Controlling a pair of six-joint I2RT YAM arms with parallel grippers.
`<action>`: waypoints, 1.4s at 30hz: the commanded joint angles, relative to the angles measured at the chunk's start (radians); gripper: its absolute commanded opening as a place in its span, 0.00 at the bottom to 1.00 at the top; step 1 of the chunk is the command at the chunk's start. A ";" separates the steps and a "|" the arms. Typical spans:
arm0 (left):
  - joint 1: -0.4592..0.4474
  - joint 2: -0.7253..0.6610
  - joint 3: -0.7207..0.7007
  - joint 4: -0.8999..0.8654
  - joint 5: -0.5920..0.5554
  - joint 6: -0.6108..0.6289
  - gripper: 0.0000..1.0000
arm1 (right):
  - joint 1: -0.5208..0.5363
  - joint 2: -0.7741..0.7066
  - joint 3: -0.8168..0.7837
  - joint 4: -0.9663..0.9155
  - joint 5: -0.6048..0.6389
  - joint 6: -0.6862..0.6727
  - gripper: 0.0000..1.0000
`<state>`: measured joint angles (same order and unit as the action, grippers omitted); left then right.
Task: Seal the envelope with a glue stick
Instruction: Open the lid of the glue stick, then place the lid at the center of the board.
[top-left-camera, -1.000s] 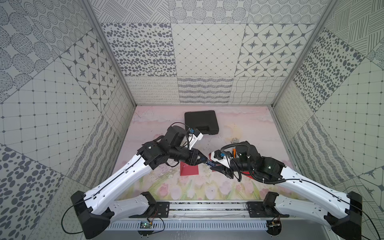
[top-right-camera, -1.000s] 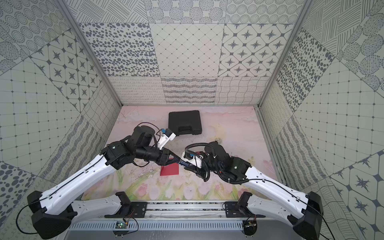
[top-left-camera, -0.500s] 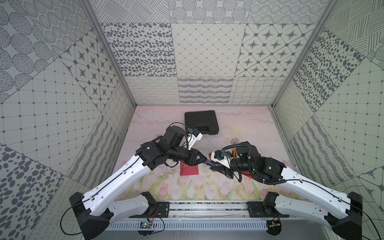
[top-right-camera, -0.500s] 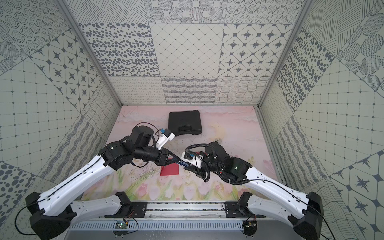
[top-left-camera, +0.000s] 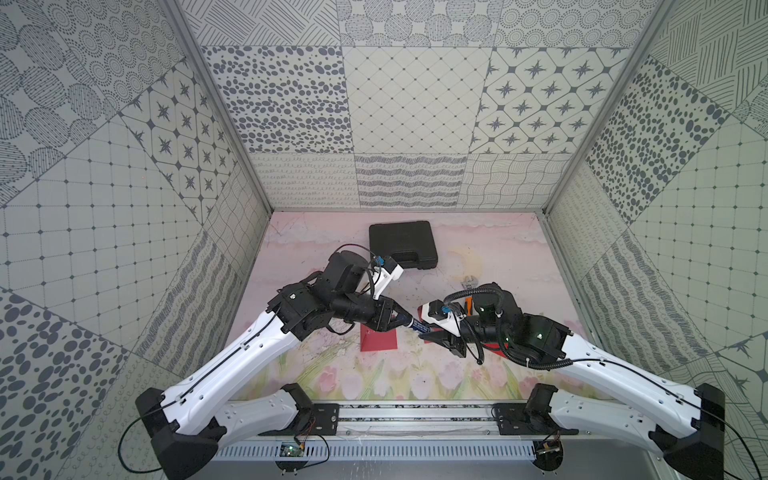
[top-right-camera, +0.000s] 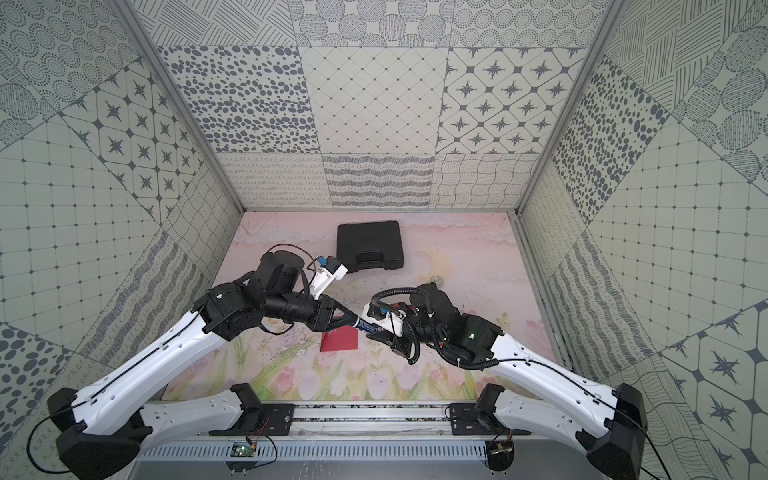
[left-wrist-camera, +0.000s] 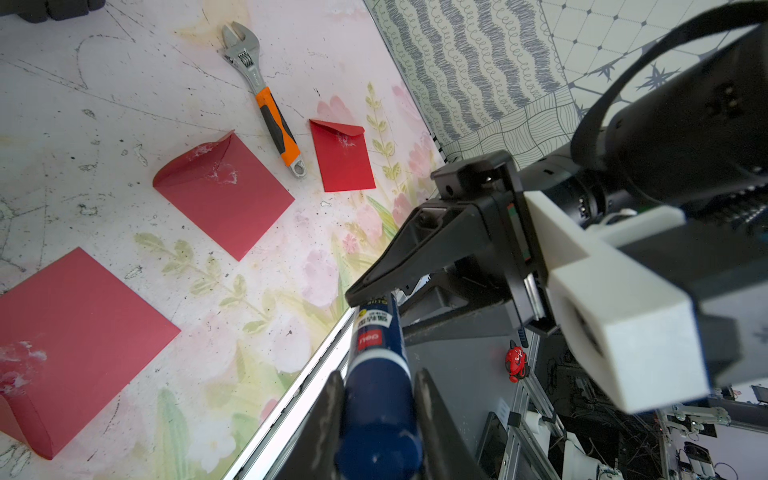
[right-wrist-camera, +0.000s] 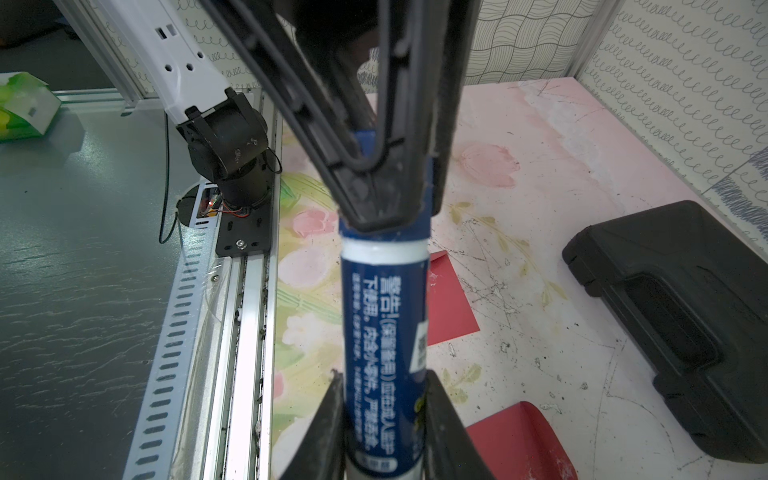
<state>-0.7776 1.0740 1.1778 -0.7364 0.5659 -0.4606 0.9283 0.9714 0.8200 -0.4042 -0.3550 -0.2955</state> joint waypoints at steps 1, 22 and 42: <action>0.017 -0.031 0.028 0.000 0.009 0.031 0.03 | -0.015 0.010 -0.051 -0.228 0.080 0.021 0.00; 0.054 0.012 0.046 -0.108 -0.172 0.050 0.04 | -0.013 -0.013 -0.051 -0.231 0.092 0.029 0.00; 0.309 0.618 0.255 -0.416 -0.755 0.157 0.17 | -0.005 -0.020 -0.053 -0.235 0.103 0.036 0.00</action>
<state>-0.5228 1.5867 1.3933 -1.0409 0.0212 -0.3634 0.9195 0.9676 0.7624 -0.6556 -0.2569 -0.2687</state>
